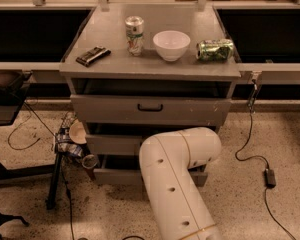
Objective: Open bottom drawer
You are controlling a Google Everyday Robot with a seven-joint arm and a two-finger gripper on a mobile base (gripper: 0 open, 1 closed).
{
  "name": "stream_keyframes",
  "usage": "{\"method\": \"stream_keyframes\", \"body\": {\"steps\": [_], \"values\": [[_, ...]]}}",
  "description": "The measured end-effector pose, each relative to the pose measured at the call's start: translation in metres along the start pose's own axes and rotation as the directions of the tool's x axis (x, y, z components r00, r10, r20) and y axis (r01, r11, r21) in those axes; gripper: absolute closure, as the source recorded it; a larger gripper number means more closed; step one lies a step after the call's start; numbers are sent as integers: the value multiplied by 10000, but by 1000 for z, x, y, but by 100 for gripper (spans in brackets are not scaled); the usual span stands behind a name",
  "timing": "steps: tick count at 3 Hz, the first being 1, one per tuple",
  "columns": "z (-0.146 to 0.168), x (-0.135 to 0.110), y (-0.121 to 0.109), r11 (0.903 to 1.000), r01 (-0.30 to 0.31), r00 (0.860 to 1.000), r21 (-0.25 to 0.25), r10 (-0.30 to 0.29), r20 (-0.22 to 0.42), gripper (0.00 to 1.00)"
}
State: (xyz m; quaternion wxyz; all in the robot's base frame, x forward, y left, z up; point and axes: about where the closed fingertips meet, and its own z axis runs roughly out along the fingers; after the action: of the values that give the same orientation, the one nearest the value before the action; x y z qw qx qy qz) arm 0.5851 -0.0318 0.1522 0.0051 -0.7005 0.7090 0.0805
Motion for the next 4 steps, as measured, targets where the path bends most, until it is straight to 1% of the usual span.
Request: {"method": "stream_keyframes", "body": {"steps": [1, 2, 3, 4], "values": [[5, 2, 14, 9967, 400, 9983, -707, -428, -389, 0], [7, 3, 23, 9916, 598, 9962, -1145, -665, -555, 0], [5, 1, 23, 9916, 599, 9962, -1147, -666, -556, 0], [1, 6, 39, 9834, 733, 9926, -1663, -881, -833, 0]]}}
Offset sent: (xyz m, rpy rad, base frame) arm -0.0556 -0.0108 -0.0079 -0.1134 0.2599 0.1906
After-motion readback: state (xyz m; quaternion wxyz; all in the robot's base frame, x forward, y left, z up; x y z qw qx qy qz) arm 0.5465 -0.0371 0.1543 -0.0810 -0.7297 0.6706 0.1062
